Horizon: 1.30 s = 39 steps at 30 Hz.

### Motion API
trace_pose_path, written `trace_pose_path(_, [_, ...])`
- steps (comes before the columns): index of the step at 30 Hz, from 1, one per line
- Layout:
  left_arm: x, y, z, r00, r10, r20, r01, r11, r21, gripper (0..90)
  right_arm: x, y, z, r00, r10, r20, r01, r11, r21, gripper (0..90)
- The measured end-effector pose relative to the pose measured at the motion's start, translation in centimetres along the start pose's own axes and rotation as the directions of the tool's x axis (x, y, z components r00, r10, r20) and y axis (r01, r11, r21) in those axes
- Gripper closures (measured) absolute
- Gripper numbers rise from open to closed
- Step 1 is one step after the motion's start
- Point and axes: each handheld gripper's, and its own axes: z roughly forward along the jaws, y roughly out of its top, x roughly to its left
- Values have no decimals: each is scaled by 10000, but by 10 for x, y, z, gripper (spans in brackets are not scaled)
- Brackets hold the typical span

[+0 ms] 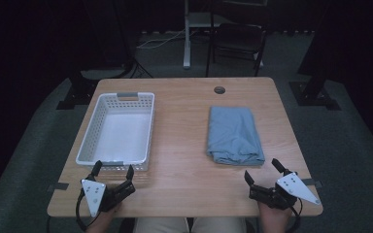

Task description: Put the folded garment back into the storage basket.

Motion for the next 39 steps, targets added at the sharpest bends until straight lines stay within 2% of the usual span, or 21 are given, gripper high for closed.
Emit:
trace_pose_path(22, [-2,0,0,10000,10,42,-10,10000,68,30,0,1,2,9999,140,67,-142,9995,299,8])
trace_pose_path(24, [-3,0,1,9999,49,-111,-48,9999,132,30,0,1,1,9999,152,64,-154,9995,260,8])
trace_pose_path(25, [-3,0,1,9995,39,-327,-36,9999,98,30,0,0,-1,9999,65,-119,-65,10000,45,8])
trace_pose_path(27, [-4,0,0,9983,20,-576,-18,10000,34,30,2,0,-1,9999,-80,-81,81,9999,84,8])
trace_pose_path(30, [-4,0,0,9986,32,-526,-28,10000,73,30,2,0,-1,10000,-59,-2,59,10000,31,7])
trace_pose_path(32, [-3,0,0,9995,37,-300,-34,9999,105,30,1,0,-2,9999,145,18,-145,9999,31,8])
trace_pose_path(39, [-3,0,1,9995,54,-304,-49,9998,173,30,1,0,-1,9999,102,9,-102,9999,89,8])
